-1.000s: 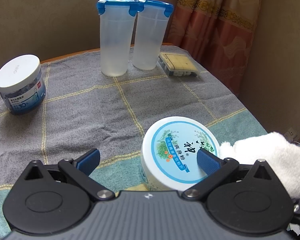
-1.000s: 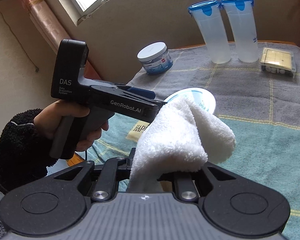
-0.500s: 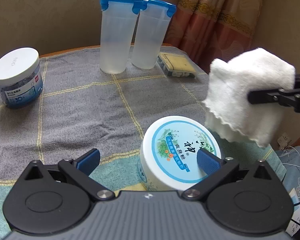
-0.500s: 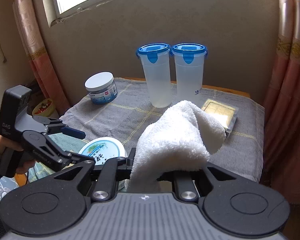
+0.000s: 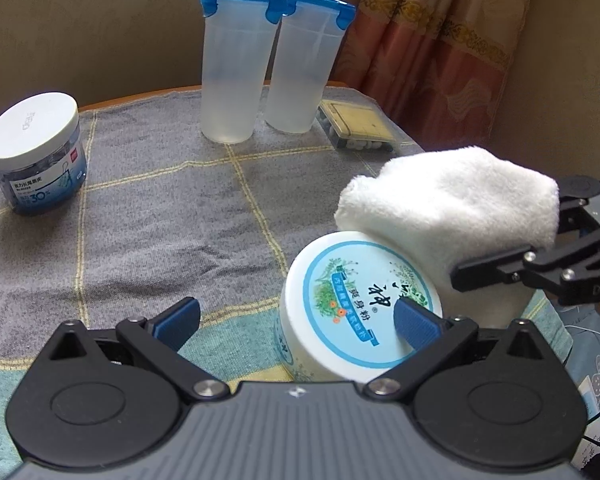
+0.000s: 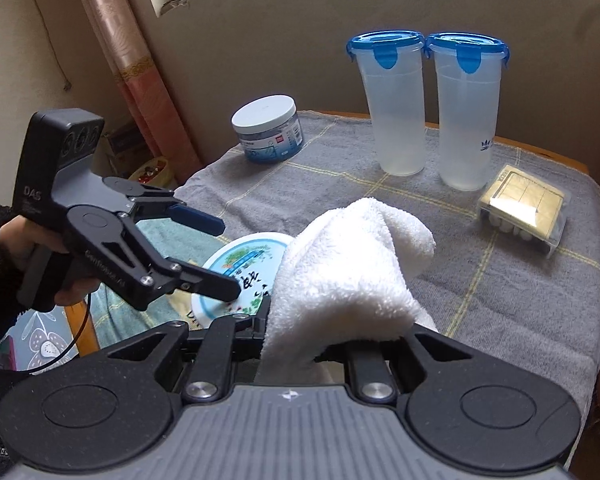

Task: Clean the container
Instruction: 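Press the white cloth against the tin side with the right tool while the left tool holds the tin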

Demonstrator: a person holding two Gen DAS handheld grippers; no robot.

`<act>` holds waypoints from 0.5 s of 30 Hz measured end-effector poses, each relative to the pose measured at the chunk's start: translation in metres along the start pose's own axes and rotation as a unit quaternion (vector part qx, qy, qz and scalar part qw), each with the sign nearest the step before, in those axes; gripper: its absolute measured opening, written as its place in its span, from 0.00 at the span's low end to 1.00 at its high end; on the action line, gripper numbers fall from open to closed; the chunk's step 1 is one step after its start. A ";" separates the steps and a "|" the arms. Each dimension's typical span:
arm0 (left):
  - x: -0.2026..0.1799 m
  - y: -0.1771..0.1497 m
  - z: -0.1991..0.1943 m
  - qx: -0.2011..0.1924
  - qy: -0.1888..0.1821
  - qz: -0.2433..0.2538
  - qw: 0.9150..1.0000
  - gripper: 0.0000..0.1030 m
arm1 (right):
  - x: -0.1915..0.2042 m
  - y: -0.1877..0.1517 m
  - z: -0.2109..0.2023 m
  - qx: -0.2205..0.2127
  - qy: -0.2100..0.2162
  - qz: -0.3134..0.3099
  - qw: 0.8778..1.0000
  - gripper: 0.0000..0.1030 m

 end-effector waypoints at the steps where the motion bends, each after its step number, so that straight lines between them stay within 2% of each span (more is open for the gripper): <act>1: 0.000 0.000 0.000 0.000 0.001 0.000 1.000 1.00 | 0.004 -0.004 -0.001 0.000 0.002 0.002 1.000 0.19; 6: -0.001 0.000 0.000 -0.001 0.007 0.000 1.000 1.00 | 0.023 -0.023 -0.004 -0.010 0.013 0.036 0.999 0.19; 11: -0.001 0.000 -0.001 -0.001 0.011 -0.004 1.000 1.00 | 0.048 -0.044 -0.007 -0.026 0.045 0.076 0.996 0.19; 15: 0.003 0.000 0.002 0.001 -0.007 -0.022 1.000 1.00 | 0.062 -0.056 -0.011 -0.036 0.060 0.096 0.993 0.19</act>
Point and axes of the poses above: each gripper's, at about its wrist camera, not at the fingertips, and z roughly the way its jaws point, x to its left, y to its top, the point moved 10 cm from there along z, roughly the way its jaws point, and after that the axes turned 8 degrees about x, right-handed, at the moved point
